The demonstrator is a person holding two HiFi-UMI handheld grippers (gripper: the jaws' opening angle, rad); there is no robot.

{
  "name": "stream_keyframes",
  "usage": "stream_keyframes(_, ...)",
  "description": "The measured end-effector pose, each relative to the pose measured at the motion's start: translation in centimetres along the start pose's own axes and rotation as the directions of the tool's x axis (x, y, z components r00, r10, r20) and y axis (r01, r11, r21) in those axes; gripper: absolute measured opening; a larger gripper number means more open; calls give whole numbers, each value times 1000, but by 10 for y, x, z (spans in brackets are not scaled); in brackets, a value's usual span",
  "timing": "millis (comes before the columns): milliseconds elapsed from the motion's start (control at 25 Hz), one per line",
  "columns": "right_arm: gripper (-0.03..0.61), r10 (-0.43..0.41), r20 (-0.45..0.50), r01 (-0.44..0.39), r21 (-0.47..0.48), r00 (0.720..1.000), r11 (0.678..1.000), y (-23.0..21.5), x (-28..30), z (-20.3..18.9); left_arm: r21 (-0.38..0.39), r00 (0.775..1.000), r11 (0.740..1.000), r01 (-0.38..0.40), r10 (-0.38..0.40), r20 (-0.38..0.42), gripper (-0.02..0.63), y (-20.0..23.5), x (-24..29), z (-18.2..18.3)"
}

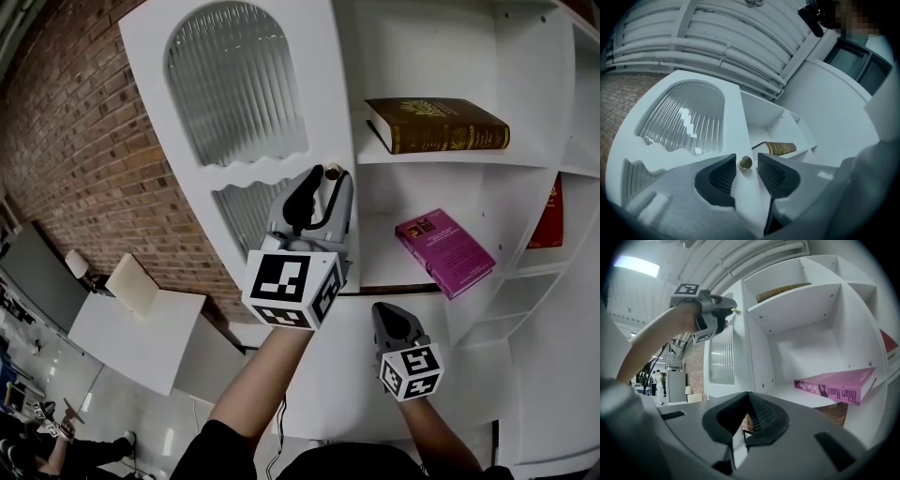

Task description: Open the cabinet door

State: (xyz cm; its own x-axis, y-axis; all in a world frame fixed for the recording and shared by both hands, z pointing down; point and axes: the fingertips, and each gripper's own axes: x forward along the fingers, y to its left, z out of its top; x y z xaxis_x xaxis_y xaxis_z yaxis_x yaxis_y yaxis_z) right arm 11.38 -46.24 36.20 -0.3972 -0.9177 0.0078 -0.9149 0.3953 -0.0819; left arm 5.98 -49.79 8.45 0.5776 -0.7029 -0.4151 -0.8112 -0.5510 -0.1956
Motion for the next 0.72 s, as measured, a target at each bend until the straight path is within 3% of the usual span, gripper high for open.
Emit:
stream_keyframes(80,2,4,2,-4,3,1000,1000,2,-1,-2,21,1000,1000,-9,9,-1,144,-1,4,-1)
stream_keyframes(440,2,-7,23,7,13,1000,1000,-10,-12,0,-11,998,998,-61,61,7,122,3,9,-7)
stream_keyframes(720,2,83,71,-85,21,994,996,-3,-13,9,-63,997,995,-73,74,18,95,4,3,-4)
